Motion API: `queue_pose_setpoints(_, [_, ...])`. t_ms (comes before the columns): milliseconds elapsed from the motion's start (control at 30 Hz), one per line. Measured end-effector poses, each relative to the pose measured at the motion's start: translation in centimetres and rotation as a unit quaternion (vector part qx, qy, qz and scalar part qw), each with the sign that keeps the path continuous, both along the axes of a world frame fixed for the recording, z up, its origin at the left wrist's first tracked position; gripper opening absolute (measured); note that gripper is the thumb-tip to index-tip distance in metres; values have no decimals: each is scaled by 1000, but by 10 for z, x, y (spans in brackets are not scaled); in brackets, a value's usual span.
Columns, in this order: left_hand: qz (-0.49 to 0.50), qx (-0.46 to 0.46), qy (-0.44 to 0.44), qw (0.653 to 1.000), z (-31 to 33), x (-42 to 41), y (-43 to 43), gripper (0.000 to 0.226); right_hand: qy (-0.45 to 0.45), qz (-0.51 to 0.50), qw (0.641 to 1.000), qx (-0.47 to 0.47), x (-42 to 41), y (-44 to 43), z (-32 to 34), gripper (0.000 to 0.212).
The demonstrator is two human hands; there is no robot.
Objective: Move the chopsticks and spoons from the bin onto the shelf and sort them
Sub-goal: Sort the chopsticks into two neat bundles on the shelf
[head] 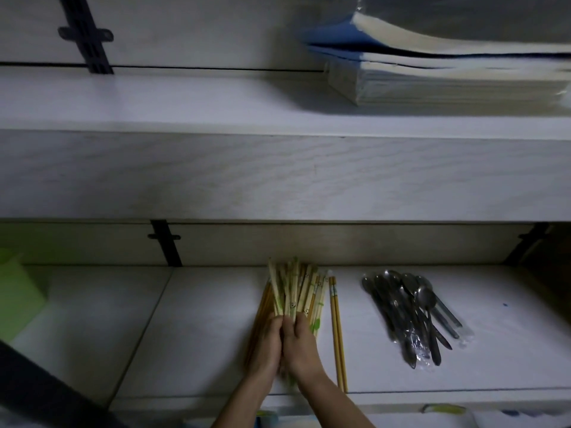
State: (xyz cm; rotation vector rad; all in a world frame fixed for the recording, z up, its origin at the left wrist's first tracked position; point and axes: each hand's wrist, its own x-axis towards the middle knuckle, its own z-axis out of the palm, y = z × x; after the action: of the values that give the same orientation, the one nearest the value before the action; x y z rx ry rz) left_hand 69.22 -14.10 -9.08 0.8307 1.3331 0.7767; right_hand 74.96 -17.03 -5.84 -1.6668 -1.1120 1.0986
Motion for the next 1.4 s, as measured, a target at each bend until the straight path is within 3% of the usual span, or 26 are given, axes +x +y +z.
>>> queue_pose_setpoints(133, [24,-14,-55,998,14,3,-1,36,-41,66,997,-5,2,-5,-4,12])
queue_pose_setpoints(233, [-6,-14,-93,996,20,-11,-1,19,-58,123,991,-7,-2,-10,-4,30])
queue_pose_setpoints(367, [34,7,-110,993,18,-15,-3,34,-49,111,993,4,-5,-9,1,37])
queue_pose_setpoints(467, [44,1,-115,992,18,-15,-7,29,-44,97,994,5,-5,-5,4,32])
queue_pose_setpoints(600, [29,14,-110,993,24,-29,2,26,-53,152,986,-35,7,2,3,36])
queue_pose_setpoints(733, [84,33,-109,990,22,-47,13,9,-190,4,982,-5,43,14,-13,23])
queue_pose_setpoints(833, [82,22,-142,986,18,-57,18,4,-255,-17,965,-57,59,19,-20,25])
queue_pose_setpoints(1033, [82,-33,-214,973,21,-62,24,49,-344,7,929,-137,66,29,-18,24])
queue_pose_setpoints(1400, [45,11,-170,984,25,-61,20,36,-327,32,923,-202,67,39,-5,29])
